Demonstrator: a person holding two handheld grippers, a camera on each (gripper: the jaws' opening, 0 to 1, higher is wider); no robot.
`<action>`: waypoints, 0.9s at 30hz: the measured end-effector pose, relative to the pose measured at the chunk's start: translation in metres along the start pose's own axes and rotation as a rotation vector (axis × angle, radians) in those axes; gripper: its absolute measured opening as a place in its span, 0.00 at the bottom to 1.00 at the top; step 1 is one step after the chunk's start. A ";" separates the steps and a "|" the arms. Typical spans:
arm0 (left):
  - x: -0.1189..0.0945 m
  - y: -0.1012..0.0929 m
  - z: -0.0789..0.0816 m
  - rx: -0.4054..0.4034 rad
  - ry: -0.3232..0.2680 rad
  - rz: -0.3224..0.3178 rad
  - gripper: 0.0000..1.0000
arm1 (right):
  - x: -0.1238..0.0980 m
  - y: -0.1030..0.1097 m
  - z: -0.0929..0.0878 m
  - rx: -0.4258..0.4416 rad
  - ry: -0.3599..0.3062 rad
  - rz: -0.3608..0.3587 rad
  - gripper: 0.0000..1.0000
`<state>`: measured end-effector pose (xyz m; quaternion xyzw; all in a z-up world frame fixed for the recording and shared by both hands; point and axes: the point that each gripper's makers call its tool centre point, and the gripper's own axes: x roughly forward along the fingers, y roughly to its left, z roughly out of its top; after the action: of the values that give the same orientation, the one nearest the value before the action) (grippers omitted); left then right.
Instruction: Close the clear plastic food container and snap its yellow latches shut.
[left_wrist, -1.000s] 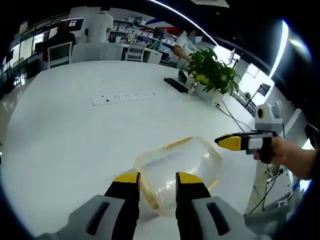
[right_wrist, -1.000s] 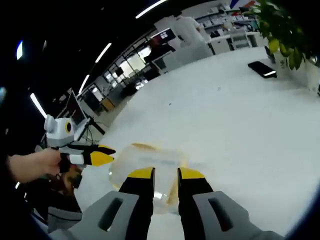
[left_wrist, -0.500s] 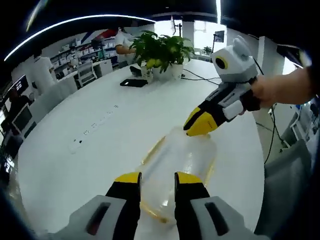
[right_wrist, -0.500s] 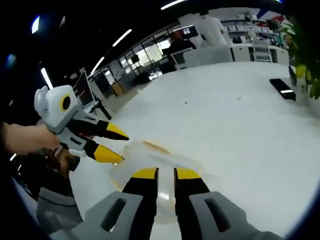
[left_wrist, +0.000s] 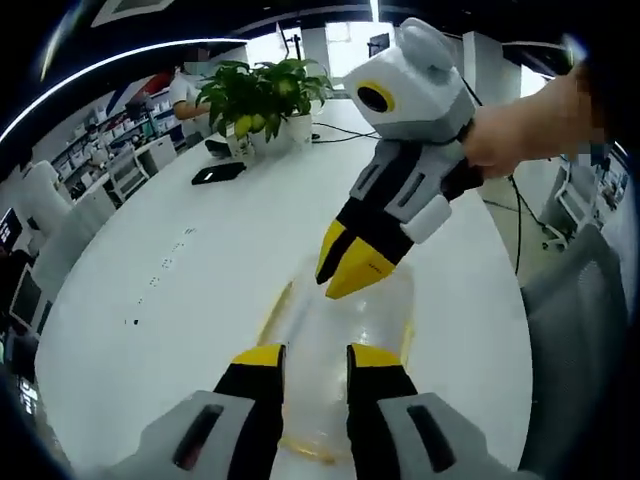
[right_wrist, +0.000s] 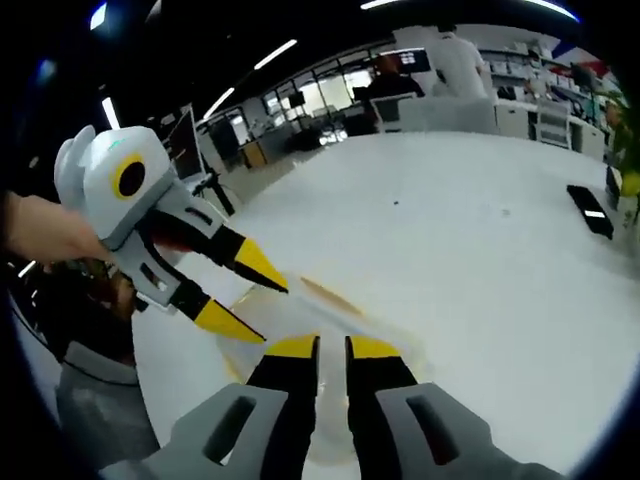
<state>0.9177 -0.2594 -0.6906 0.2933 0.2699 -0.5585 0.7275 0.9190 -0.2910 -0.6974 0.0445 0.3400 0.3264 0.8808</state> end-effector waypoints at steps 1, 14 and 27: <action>0.001 0.000 0.001 0.004 -0.001 -0.003 0.16 | 0.001 0.000 0.000 -0.010 0.001 -0.001 0.06; 0.011 -0.007 0.002 0.049 0.004 -0.039 0.14 | 0.010 0.002 0.002 -0.094 0.004 0.004 0.06; 0.011 -0.019 0.006 0.106 -0.005 -0.045 0.14 | 0.019 0.003 0.011 -0.104 -0.013 -0.003 0.05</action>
<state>0.9022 -0.2752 -0.6971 0.3238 0.2445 -0.5892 0.6987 0.9348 -0.2750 -0.6991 0.0003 0.3168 0.3420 0.8847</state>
